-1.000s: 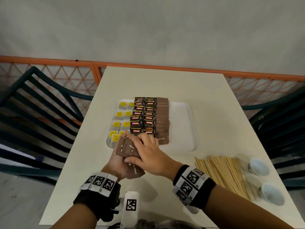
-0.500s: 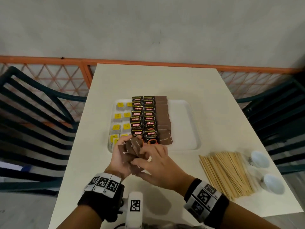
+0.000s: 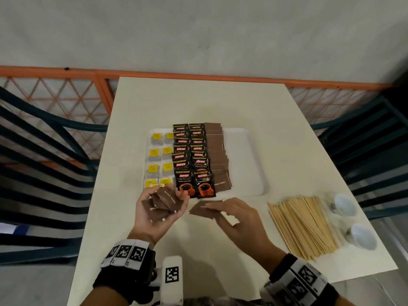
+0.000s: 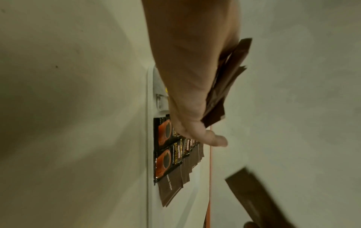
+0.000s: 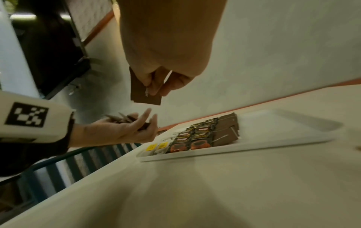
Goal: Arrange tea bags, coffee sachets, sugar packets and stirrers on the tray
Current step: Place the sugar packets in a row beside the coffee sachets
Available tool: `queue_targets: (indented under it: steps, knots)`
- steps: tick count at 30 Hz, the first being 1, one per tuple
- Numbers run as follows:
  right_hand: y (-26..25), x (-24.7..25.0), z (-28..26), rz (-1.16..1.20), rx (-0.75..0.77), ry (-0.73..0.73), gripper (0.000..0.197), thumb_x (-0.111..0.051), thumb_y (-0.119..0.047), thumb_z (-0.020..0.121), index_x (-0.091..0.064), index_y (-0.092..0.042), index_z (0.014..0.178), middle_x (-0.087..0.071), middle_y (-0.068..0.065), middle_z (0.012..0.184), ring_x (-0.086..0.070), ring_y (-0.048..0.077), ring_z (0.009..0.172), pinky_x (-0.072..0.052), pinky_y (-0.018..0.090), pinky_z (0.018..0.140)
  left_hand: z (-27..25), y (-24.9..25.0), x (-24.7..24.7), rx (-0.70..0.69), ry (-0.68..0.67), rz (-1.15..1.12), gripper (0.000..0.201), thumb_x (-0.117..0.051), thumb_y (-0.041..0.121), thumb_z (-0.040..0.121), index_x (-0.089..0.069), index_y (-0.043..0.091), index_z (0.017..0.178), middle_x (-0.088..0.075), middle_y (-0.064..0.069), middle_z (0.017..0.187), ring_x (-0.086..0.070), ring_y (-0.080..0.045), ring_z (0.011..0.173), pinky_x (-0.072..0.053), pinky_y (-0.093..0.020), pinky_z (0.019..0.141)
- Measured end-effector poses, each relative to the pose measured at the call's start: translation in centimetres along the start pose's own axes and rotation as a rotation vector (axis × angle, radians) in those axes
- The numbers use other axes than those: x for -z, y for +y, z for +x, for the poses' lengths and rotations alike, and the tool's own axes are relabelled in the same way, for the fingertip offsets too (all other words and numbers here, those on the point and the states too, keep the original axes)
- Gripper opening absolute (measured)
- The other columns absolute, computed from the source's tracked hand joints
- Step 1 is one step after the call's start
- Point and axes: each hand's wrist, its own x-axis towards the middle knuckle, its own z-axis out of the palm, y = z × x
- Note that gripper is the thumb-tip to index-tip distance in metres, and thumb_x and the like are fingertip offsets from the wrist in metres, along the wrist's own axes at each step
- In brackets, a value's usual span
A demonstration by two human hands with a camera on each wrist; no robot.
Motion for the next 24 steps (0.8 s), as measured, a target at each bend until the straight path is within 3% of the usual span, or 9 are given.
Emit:
queue_targets:
  steps: [2, 4, 6, 9, 11, 14, 20, 24]
  knots:
    - [0.6, 0.9, -0.1, 0.145, -0.172, 0.036, 0.030, -0.054, -0.023, 0.080, -0.066, -0.032, 0.106, -0.065, -0.032, 0.099, -0.059, -0.003, 0.084, -0.044, 0.007, 0.071, -0.2, 0.2, 0.0, -0.025, 0.017, -0.007, 0.025, -0.055, 0.019, 0.077, -0.068, -0.003, 0.074, -0.067, -0.014, 0.076, -0.056, -0.031, 0.097, -0.049, -0.049, 0.089]
    - [1.0, 1.8, 0.0, 0.394, -0.380, 0.019, 0.029, -0.053, -0.024, 0.080, -0.070, -0.028, 0.103, -0.069, -0.019, 0.102, -0.061, 0.001, 0.082, -0.047, 0.012, 0.072, -0.4, 0.5, -0.1, -0.045, 0.002, 0.006, 0.027, -0.053, 0.018, 0.079, -0.070, -0.003, 0.073, -0.069, -0.016, 0.080, -0.057, -0.035, 0.101, -0.043, -0.052, 0.096]
    - [1.3, 2.5, 0.4, 0.547, -0.499, 0.028, 0.023, -0.053, -0.020, 0.085, -0.072, -0.022, 0.097, -0.072, -0.008, 0.094, -0.059, 0.004, 0.073, -0.048, 0.017, 0.068, -0.3, 0.5, 0.2, -0.049, -0.043, 0.023, 0.024, -0.064, 0.013, 0.066, -0.071, -0.002, 0.084, -0.068, -0.019, 0.088, -0.058, -0.039, 0.103, -0.043, -0.057, 0.095]
    - [2.1, 3.1, 1.1, 0.549, -0.542, 0.033, 0.017, -0.058, -0.004, 0.088, -0.067, -0.017, 0.094, -0.070, -0.002, 0.079, -0.060, 0.008, 0.066, -0.049, 0.021, 0.061, 0.0, 0.4, 1.1, -0.057, -0.056, 0.031, 0.060, -0.072, 0.010, 0.051, -0.064, 0.003, 0.110, -0.064, -0.020, 0.099, -0.058, -0.045, 0.106, -0.046, -0.062, 0.087]
    - [2.9, 3.3, 1.7, 0.585, -0.587, 0.002, 0.024, -0.058, 0.000, 0.087, -0.055, -0.019, 0.102, -0.068, 0.004, 0.075, -0.060, 0.009, 0.064, -0.048, 0.020, 0.059, -0.1, 0.2, 0.9, -0.047, -0.081, 0.039, 0.052, -0.067, 0.012, 0.057, -0.066, 0.003, 0.108, -0.065, -0.021, 0.101, -0.056, -0.046, 0.111, -0.045, -0.063, 0.089]
    - [4.3, 3.6, 2.3, 0.549, -0.671, -0.048, 0.037, -0.062, -0.009, 0.086, -0.044, -0.028, 0.110, -0.069, 0.000, 0.070, -0.058, 0.006, 0.060, -0.048, 0.018, 0.059, -0.2, -0.2, 0.5, -0.072, -0.068, 0.013, 0.035, -0.058, 0.013, 0.067, -0.068, -0.001, 0.097, -0.066, -0.021, 0.103, -0.053, -0.047, 0.115, -0.041, -0.064, 0.092]
    - [7.4, 3.3, 2.8, 0.491, -0.739, -0.007, 0.010, -0.064, -0.009, 0.084, -0.064, -0.018, 0.082, -0.065, -0.001, 0.069, -0.056, 0.004, 0.059, -0.047, 0.018, 0.056, -0.1, -0.8, 1.1, -0.037, -0.037, 0.015, 0.043, -0.066, 0.012, 0.061, -0.070, 0.005, 0.103, -0.065, -0.021, 0.115, -0.053, -0.049, 0.114, -0.049, -0.059, 0.085]
    - [9.4, 2.7, 2.6, 0.588, -0.890, 0.048, 0.014, -0.061, -0.005, 0.086, -0.068, -0.016, 0.083, -0.067, 0.004, 0.075, -0.060, 0.015, 0.069, -0.053, 0.020, 0.064, -0.4, -0.9, 1.6, -0.087, 0.035, 0.087, 0.056, -0.070, 0.013, 0.056, -0.067, 0.009, 0.112, -0.062, -0.022, 0.121, -0.059, -0.047, 0.107, -0.056, -0.050, 0.075]
